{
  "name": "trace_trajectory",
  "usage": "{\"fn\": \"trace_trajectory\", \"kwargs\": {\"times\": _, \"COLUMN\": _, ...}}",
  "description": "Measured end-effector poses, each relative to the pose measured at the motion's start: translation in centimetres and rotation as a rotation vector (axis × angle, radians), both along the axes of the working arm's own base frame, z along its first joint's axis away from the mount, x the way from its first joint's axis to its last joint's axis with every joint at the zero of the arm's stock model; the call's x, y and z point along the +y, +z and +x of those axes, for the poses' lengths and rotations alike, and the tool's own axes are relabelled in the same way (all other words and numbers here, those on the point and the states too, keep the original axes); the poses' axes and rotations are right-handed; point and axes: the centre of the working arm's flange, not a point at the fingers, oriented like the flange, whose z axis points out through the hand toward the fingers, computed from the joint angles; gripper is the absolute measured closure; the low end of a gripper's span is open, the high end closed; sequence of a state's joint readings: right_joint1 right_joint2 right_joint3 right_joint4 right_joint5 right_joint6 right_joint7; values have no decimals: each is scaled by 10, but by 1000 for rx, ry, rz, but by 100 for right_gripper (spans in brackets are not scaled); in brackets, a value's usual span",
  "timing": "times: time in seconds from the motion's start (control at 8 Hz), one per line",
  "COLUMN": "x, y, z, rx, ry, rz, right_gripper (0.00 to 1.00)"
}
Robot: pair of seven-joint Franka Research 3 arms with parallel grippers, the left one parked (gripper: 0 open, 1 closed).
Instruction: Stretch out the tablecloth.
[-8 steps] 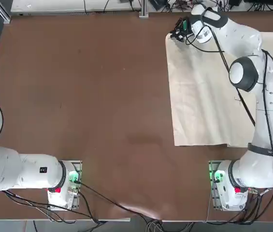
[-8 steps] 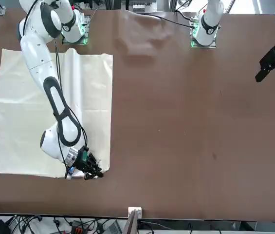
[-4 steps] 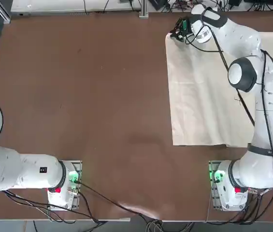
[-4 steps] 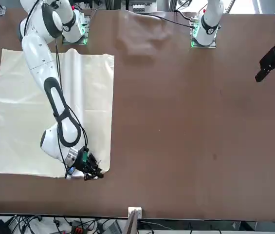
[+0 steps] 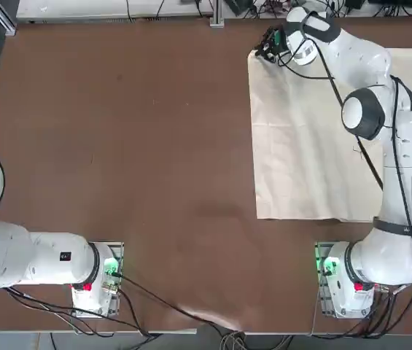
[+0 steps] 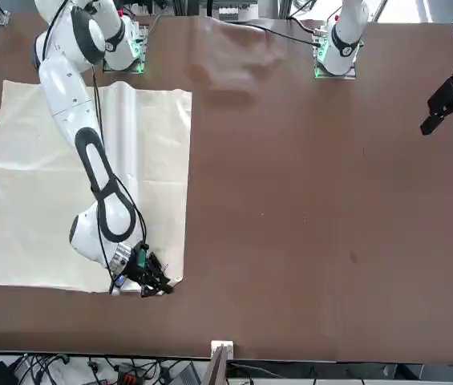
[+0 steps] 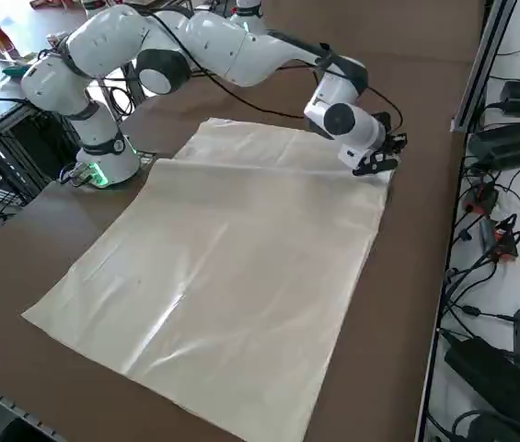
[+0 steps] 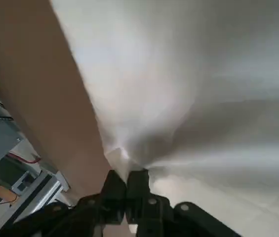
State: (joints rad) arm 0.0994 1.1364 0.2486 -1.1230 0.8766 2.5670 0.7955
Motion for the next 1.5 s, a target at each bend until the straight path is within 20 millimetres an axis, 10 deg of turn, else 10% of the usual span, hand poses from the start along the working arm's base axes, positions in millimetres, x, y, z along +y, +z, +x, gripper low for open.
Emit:
{"fn": "trace_trajectory", "kwargs": {"times": 0.62, "x": 15, "y": -3, "z": -3, "rx": 3, "ry": 12, "rz": 6, "right_gripper": 90}}
{"fn": "trace_trajectory", "kwargs": {"times": 1.25, "x": 18, "y": 2, "z": 0, "rx": 2, "ry": 29, "rz": 14, "right_gripper": 6}}
{"fn": "trace_trajectory", "kwargs": {"times": 1.5, "x": 2, "y": 18, "z": 10, "rx": -8, "ry": 55, "rz": -6, "right_gripper": 0}}
